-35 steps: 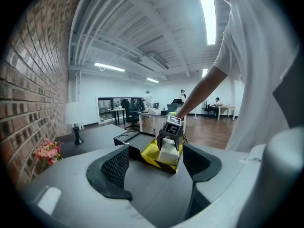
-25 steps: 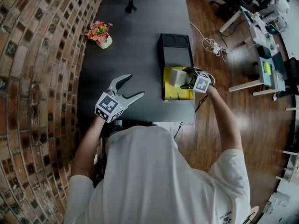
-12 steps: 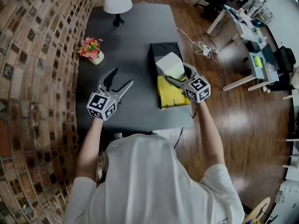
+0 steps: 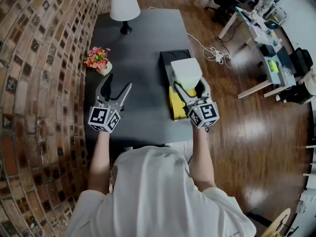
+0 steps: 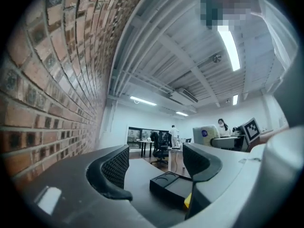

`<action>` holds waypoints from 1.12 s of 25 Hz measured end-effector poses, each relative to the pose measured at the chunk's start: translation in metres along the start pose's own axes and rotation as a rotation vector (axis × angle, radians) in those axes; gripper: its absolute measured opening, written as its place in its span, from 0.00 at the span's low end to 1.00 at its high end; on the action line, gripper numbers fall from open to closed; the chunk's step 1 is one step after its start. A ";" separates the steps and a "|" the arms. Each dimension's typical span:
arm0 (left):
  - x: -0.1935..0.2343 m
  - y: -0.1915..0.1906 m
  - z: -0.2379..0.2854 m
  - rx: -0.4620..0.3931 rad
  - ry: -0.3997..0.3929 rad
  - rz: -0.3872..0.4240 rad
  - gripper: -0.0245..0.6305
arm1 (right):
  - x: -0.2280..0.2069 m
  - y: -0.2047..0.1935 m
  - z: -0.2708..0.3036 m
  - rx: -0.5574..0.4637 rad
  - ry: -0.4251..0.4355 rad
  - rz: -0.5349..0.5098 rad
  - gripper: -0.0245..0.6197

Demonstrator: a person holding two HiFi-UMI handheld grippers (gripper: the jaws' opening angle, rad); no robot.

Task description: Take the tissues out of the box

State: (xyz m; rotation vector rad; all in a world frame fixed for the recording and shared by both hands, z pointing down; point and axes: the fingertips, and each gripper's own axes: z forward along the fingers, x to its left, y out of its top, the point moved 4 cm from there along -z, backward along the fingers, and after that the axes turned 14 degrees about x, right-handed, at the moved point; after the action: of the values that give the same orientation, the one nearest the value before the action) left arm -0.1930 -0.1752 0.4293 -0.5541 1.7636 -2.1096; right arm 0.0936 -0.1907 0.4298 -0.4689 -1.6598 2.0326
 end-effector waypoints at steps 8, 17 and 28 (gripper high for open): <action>-0.001 -0.023 -0.024 -0.009 0.137 0.009 0.57 | 0.020 -0.013 -0.033 -0.054 -0.123 0.070 0.66; -0.010 -0.035 -0.040 -0.014 0.240 -0.005 0.55 | 0.025 -0.039 -0.042 0.007 -0.220 0.062 0.66; -0.011 -0.039 -0.047 -0.005 0.308 0.035 0.55 | 0.040 -0.019 -0.035 -0.017 -0.162 -0.010 0.66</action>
State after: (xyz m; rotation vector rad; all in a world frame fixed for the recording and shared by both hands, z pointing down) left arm -0.2069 -0.1231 0.4593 -0.2040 1.9210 -2.2640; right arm 0.0826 -0.1369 0.4426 -0.3084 -1.7704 2.0991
